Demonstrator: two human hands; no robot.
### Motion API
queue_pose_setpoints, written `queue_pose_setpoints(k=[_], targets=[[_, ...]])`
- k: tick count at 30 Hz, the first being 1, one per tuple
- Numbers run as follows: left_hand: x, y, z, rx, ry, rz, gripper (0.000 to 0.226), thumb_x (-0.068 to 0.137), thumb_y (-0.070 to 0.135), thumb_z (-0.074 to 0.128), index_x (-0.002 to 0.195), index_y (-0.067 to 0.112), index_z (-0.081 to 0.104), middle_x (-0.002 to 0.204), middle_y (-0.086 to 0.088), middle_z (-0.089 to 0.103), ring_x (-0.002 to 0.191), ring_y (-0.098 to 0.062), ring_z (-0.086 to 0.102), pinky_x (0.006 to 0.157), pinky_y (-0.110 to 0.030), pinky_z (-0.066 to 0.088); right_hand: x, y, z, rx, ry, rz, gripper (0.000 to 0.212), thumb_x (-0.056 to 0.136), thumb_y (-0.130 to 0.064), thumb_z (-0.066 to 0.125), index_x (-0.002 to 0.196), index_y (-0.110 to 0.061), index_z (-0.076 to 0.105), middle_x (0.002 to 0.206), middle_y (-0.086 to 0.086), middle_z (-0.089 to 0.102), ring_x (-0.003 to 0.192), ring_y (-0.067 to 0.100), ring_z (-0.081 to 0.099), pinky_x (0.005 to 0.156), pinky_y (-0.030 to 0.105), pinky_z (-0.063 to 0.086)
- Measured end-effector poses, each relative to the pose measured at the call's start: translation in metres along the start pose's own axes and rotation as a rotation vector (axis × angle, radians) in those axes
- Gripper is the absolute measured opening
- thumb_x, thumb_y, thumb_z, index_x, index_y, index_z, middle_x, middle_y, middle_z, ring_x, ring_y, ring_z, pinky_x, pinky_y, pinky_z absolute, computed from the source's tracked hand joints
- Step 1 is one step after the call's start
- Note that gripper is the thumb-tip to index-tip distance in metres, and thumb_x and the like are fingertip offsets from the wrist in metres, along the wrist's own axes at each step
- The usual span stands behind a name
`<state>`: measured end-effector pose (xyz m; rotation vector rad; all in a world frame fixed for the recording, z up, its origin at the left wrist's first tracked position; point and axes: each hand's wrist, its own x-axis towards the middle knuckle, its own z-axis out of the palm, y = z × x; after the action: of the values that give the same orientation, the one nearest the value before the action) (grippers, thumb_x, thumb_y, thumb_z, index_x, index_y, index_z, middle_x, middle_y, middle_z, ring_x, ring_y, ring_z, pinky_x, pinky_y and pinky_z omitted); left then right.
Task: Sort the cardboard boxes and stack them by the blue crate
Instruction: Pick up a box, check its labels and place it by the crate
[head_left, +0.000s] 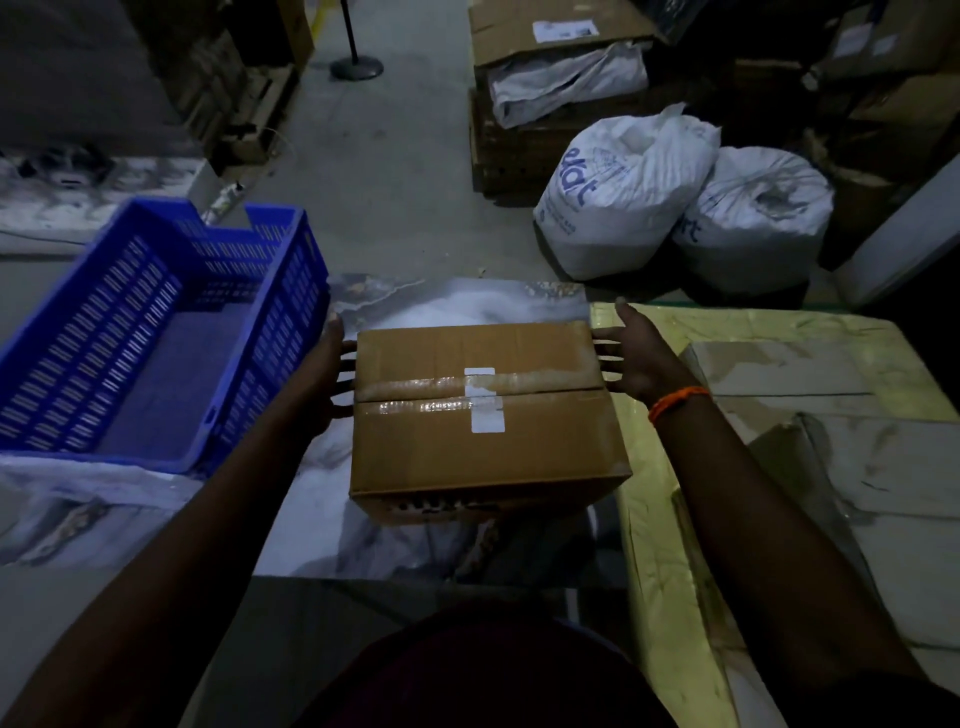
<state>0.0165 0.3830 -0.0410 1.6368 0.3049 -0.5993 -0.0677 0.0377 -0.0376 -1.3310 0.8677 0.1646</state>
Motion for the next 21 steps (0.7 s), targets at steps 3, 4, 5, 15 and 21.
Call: queue_pose_setpoints(k=[3,4,5,15,21], targets=[[-0.005,0.007,0.012,-0.002,0.039,0.114,0.048,0.096,0.074,0.037,0.11,0.036,0.062,0.116,0.003,0.064,0.105,-0.016,0.062,0.09,-0.046,0.051,-0.002,-0.005,0.005,0.056,0.013,-0.081,0.061,0.106,-0.059,0.034,0.12,-0.009,0.067,0.091,0.008,0.06,0.073,0.019,0.052,0.064,0.028,0.036],[-0.006,0.009,0.015,-0.01,0.051,0.15,0.045,0.097,0.073,0.037,0.111,0.038,0.062,0.118,0.005,0.064,0.108,-0.016,0.061,0.092,-0.047,0.051,-0.002,-0.007,0.005,0.076,0.027,-0.119,0.059,0.107,-0.057,0.034,0.12,-0.009,0.067,0.093,0.008,0.062,0.074,0.019,0.054,0.064,0.029,0.037],[-0.007,0.011,0.017,-0.024,0.064,0.187,0.043,0.098,0.071,0.036,0.111,0.039,0.063,0.118,0.008,0.064,0.109,-0.014,0.061,0.092,-0.045,0.05,-0.002,-0.008,0.003,0.094,0.045,-0.159,0.057,0.107,-0.056,0.035,0.121,-0.01,0.067,0.098,0.007,0.065,0.079,0.019,0.058,0.067,0.029,0.041],[-0.014,-0.025,0.004,-0.16,0.125,0.299,0.059,0.1,0.063,0.038,0.147,0.028,0.048,0.134,0.003,0.058,0.123,-0.012,0.057,0.098,-0.04,0.05,-0.015,0.042,-0.019,0.141,0.128,-0.354,0.058,0.107,-0.057,0.036,0.124,-0.011,0.068,0.126,0.006,0.071,0.121,0.024,0.064,0.105,0.043,0.048],[-0.032,-0.078,-0.004,-0.17,0.145,0.212,0.052,0.101,0.063,0.039,0.136,0.03,0.059,0.129,0.005,0.063,0.125,-0.018,0.059,0.106,-0.049,0.049,-0.034,0.101,-0.024,0.193,0.185,-0.308,0.05,0.1,-0.059,0.046,0.112,-0.017,0.071,0.122,0.005,0.073,0.119,0.022,0.067,0.098,0.042,0.054]])
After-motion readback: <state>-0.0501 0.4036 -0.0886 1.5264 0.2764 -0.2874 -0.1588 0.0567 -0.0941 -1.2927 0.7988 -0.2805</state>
